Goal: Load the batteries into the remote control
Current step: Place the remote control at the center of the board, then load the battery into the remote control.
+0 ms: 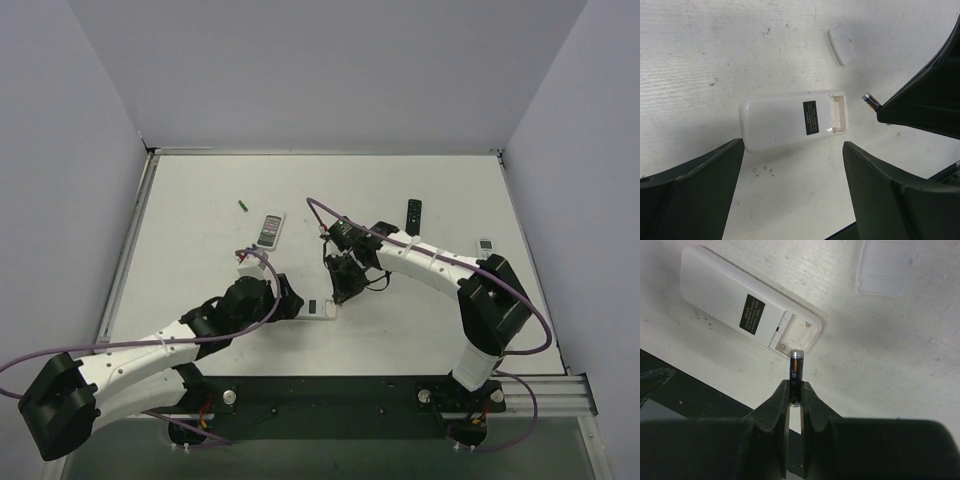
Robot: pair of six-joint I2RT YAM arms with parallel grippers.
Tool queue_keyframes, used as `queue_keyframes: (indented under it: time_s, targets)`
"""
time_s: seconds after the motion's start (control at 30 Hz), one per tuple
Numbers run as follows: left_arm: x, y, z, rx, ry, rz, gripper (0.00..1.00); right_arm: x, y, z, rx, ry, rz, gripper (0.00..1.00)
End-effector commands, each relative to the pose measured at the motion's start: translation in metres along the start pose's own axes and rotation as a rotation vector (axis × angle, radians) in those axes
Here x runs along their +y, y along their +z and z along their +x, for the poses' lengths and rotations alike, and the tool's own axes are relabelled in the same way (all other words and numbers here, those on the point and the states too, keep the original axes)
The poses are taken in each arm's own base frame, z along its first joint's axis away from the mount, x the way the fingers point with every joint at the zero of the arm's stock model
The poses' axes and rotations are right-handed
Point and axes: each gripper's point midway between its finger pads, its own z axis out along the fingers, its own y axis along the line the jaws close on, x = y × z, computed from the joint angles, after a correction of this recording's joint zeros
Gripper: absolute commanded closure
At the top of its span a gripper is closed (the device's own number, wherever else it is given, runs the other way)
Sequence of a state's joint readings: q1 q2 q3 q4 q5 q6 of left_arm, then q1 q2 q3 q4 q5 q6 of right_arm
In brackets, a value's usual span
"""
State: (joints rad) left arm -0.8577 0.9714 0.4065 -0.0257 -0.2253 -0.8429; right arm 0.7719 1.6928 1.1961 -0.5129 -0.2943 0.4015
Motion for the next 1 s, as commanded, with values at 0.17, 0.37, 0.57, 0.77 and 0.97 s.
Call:
queue_keyframes:
  time_s: [0.17, 0.37, 0.57, 0.77, 0.97]
  targets:
    - [0.016, -0.001, -0.001, 0.079, 0.117, -0.087, 0.11, 0.003, 0.004, 0.022, 0.118, 0.071, 0.044, 1.00]
    - [0.021, 0.014, 0.002, 0.161, 0.064, -0.083, 0.17, 0.007, 0.009, 0.022, 0.128, 0.072, 0.058, 1.00]
    - [0.013, 0.024, 0.010, 0.217, 0.076, -0.044, 0.29, 0.005, 0.016, 0.022, 0.133, 0.094, 0.094, 1.00]
    - [0.009, 0.023, 0.014, 0.248, 0.095, -0.023, 0.44, 0.000, 0.022, 0.028, 0.163, 0.129, 0.124, 1.00]
    - [0.000, 0.016, 0.016, 0.274, 0.125, 0.034, 0.52, -0.011, 0.029, 0.032, 0.181, 0.150, 0.183, 1.00]
